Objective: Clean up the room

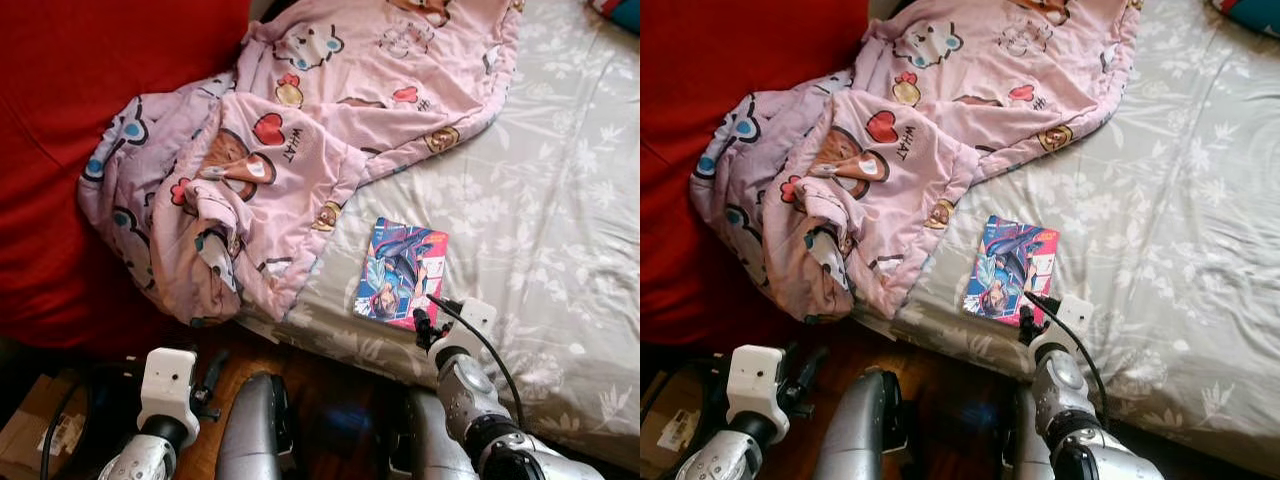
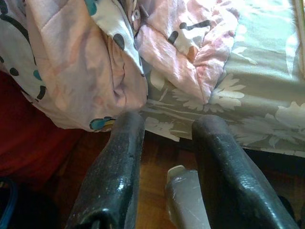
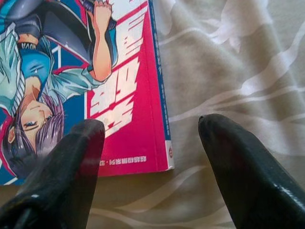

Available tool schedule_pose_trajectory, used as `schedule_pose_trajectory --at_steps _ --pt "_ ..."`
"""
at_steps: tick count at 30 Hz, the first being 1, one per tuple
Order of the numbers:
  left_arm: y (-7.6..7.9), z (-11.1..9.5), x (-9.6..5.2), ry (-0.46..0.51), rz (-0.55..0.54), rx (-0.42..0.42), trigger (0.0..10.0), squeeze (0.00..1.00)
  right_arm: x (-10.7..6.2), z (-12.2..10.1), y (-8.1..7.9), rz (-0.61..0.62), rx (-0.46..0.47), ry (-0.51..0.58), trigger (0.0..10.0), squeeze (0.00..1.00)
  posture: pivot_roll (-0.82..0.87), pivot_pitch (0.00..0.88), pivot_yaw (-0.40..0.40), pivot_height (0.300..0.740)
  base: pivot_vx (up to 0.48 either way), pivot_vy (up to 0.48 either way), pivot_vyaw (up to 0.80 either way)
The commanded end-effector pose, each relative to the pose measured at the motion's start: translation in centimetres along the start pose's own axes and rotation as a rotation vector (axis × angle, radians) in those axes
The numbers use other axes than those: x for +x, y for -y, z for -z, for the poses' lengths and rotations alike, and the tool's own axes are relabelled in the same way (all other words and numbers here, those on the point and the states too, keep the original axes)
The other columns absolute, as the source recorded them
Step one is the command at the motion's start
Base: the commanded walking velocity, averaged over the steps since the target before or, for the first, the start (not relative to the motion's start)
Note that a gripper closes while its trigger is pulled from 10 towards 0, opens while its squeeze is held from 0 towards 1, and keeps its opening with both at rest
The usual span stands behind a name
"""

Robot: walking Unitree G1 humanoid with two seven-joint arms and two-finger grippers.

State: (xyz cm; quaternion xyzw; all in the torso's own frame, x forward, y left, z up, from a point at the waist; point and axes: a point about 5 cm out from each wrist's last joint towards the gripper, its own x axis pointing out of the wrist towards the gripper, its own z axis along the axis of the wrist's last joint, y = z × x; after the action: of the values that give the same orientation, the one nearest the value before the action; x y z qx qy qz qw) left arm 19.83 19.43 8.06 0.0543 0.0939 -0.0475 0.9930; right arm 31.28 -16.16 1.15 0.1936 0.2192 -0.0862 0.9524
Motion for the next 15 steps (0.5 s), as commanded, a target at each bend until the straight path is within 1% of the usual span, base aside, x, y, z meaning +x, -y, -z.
schedule_pose_trajectory --at_steps 1,6,8,15 --pt "-0.5 0.5 -0.7 -0.036 -0.02 0.009 10.0 0.0 -0.4 1.6 0.3 0.006 0.021 -0.056 10.0 0.0 0.15 0.377 0.058 0.636 0.0 0.0 0.0" --pt "-0.6 0.4 -0.8 -0.042 -0.022 0.009 10.0 0.0 -0.2 0.7 -0.1 -0.027 0.044 -0.007 10.0 0.0 0.16 0.379 0.058 0.636 0.0 0.0 0.0" --pt "-0.6 0.4 -0.9 -0.043 -0.023 0.009 10.0 0.0 -0.1 0.1 -0.2 -0.039 0.066 0.029 10.0 0.0 0.16 0.381 0.058 0.636 0.0 0.0 0.0" --pt "-0.6 0.5 -1.1 -0.049 -0.022 0.01 10.0 0.0 -0.1 0.1 -0.2 -0.042 0.058 0.021 10.0 0.0 0.16 0.389 0.06 0.636 0.0 0.0 0.0"
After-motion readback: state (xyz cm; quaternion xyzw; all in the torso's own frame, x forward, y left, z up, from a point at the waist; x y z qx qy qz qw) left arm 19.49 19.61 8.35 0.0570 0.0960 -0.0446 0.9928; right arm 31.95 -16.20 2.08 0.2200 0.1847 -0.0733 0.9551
